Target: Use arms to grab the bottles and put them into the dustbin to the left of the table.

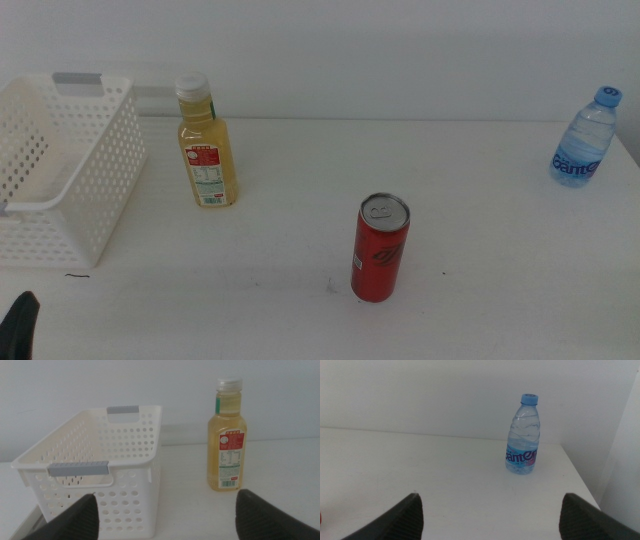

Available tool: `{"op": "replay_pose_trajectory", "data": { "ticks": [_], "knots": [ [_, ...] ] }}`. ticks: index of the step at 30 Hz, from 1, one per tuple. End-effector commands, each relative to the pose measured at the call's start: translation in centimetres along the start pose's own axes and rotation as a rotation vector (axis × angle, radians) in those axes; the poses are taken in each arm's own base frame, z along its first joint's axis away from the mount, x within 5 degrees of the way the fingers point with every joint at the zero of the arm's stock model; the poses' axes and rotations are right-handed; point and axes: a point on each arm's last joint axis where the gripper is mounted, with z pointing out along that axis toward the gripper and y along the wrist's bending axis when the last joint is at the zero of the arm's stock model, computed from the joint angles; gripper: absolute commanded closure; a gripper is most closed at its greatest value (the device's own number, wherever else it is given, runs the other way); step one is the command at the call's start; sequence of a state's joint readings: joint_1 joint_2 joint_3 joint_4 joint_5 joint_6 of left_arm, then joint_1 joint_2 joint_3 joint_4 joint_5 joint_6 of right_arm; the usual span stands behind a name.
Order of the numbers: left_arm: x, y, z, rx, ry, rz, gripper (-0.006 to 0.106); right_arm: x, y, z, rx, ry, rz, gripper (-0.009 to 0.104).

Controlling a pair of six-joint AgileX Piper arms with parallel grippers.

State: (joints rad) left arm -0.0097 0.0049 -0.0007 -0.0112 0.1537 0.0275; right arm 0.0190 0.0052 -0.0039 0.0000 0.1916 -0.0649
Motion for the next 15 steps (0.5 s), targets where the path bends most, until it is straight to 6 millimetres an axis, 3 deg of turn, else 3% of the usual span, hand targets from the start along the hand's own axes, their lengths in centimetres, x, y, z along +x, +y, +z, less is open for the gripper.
{"op": "replay_pose_trajectory", "data": {
  "ticks": [1, 7, 11, 15],
  "knots": [
    [-0.1, 0.0, 0.0, -0.001, -0.012, -0.001, 0.007, 0.1, -0.1, 0.0, 0.012, -0.006, -0.017, 0.004],
    [-0.6, -2.0, 2.6, 0.234, 0.019, 0.045, 0.007, 0.1, -0.1, 0.0, 0.012, -0.006, -0.017, 0.004],
    [-0.1, -5.3, 4.3, 0.482, 0.055, 0.074, 0.007, 0.1, -0.1, 0.0, 0.012, -0.006, -0.017, 0.004],
    [0.7, -8.7, 4.8, 0.677, 0.060, 0.062, 0.007, 0.1, -0.1, 0.0, 0.012, -0.006, -0.017, 0.004]
  ]
}}
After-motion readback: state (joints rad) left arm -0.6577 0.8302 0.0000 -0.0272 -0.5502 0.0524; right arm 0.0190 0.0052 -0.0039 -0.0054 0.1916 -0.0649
